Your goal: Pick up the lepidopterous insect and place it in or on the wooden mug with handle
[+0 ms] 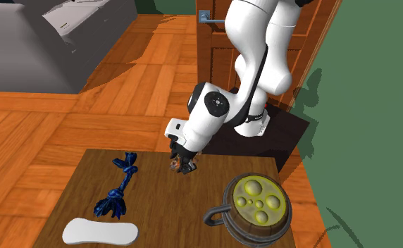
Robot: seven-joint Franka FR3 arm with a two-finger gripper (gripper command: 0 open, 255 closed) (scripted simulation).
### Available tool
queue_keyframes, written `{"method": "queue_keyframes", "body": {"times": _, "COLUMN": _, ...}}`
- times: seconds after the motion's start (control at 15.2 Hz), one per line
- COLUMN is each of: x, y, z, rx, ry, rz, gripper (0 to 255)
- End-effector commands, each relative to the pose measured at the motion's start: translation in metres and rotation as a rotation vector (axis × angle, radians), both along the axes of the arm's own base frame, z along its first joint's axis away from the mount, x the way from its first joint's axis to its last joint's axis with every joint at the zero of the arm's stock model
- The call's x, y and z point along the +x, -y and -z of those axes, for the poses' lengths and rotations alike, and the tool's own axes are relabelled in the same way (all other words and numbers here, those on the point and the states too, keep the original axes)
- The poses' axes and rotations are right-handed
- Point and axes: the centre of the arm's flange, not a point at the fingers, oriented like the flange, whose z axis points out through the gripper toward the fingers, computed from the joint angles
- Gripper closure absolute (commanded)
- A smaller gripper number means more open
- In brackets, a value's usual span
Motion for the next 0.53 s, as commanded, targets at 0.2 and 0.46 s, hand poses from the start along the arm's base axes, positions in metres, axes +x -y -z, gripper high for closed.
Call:
{"method": "queue_keyframes", "body": {"times": 0.2, "x": -0.001, "y": 0.001, "z": 0.001, "rx": 0.000, "ry": -0.003, "rz": 0.002, "gripper": 255}}
{"method": "queue_keyframes", "body": {"times": 0.46, "x": 0.000, "y": 0.001, "z": -0.010, "rx": 0.000, "ry": -0.003, "rz": 0.002, "gripper": 255}}
